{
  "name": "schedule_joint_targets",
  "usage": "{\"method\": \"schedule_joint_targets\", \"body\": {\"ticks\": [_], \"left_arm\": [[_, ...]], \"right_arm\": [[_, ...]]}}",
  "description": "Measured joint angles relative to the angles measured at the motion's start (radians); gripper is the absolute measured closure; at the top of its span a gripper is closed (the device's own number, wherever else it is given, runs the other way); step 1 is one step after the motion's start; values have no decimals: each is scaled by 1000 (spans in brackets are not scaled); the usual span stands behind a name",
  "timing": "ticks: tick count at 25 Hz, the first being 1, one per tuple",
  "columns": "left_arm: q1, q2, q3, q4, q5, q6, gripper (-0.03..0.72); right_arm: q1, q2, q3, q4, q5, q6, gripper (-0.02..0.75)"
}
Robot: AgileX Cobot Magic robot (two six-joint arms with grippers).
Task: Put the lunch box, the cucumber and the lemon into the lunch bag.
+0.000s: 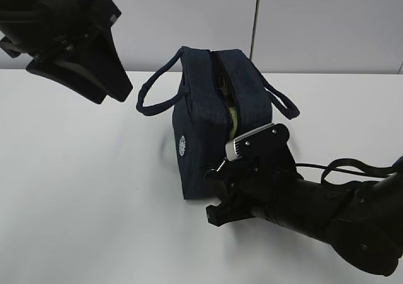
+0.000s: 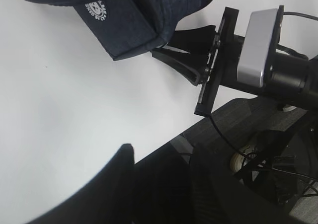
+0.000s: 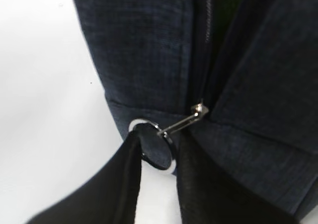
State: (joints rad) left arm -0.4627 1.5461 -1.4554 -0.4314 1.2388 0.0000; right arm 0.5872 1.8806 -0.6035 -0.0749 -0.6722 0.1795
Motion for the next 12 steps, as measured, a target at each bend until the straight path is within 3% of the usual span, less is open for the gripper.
{"method": "schedule_joint_targets", "body": {"ticks": [5, 12], "left_arm": [[0, 0, 0, 0, -2, 0, 431], [0, 0, 0, 0, -4, 0, 432]], "right_arm": [[0, 0, 0, 0, 0, 0, 663], [0, 0, 0, 0, -2, 0, 692]]}}
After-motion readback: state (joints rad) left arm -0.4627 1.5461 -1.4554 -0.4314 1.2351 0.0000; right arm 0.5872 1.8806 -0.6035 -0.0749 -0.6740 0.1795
